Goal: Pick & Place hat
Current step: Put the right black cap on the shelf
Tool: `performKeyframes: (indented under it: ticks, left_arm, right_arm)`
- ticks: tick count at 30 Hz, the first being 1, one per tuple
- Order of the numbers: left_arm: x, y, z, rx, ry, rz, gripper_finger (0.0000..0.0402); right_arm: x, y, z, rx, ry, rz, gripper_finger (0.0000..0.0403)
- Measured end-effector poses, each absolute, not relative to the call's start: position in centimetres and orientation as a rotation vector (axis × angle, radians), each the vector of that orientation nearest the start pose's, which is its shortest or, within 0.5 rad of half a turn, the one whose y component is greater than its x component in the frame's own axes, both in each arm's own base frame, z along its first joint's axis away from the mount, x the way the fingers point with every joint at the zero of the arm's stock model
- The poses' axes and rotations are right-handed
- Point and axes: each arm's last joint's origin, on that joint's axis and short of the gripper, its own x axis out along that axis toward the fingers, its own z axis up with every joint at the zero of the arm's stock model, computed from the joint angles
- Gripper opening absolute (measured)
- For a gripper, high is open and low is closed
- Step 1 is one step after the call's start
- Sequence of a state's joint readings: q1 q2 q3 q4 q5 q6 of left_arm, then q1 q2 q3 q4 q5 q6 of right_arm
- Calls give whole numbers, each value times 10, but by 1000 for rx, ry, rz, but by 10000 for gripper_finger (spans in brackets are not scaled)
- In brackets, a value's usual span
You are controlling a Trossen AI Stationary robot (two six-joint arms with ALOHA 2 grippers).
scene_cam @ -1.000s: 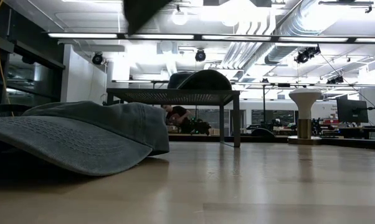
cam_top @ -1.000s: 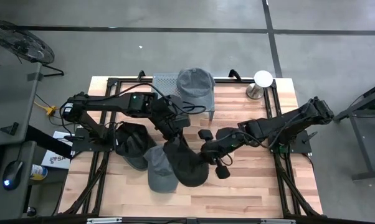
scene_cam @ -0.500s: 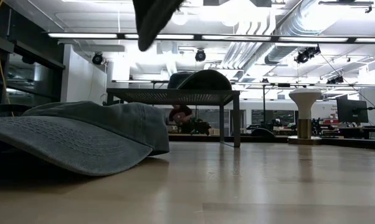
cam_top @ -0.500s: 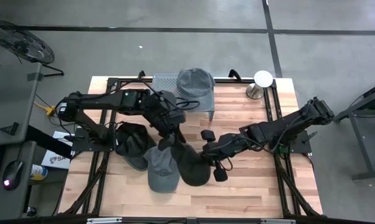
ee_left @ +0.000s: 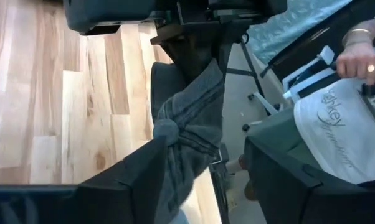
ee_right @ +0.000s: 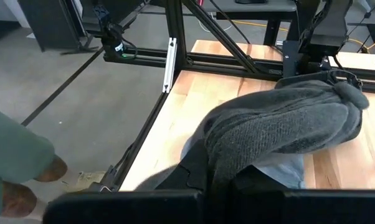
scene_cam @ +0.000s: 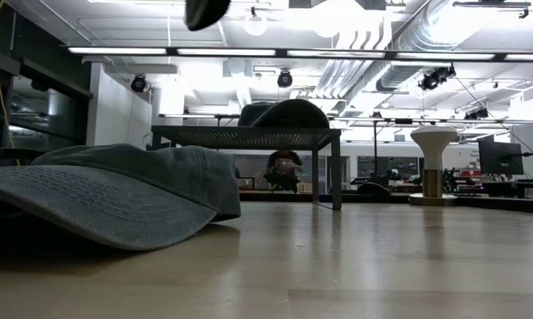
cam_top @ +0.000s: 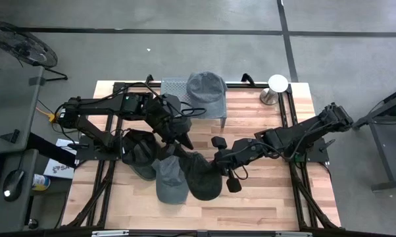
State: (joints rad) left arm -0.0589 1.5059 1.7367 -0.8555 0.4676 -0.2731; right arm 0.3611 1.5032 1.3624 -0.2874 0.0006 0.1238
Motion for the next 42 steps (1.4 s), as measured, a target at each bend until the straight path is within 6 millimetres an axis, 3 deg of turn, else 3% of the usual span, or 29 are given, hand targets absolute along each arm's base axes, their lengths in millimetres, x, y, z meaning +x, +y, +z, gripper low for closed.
performKeyframes:
  ticks: [6,10,18,24,36,42]
  left_arm:
    - [303,-29,426,-361,678,-364,272]
    - [303,-27,425,-403,689,-237,280]
    - [300,-25,418,-716,741,95,256]
    - [301,-24,420,-825,702,179,235]
    - [305,-22,416,-832,684,245,231]
    - [308,-22,416,-806,668,242,231]
  right_arm:
    - [319,120,352,50,446,321,0]
    - [320,119,352,87,448,254,0]
    - [319,114,349,83,464,113,0]
    - [319,111,347,40,467,10,0]
    - [324,90,344,59,499,-35,0]
    - [325,88,343,58,503,-19,0]
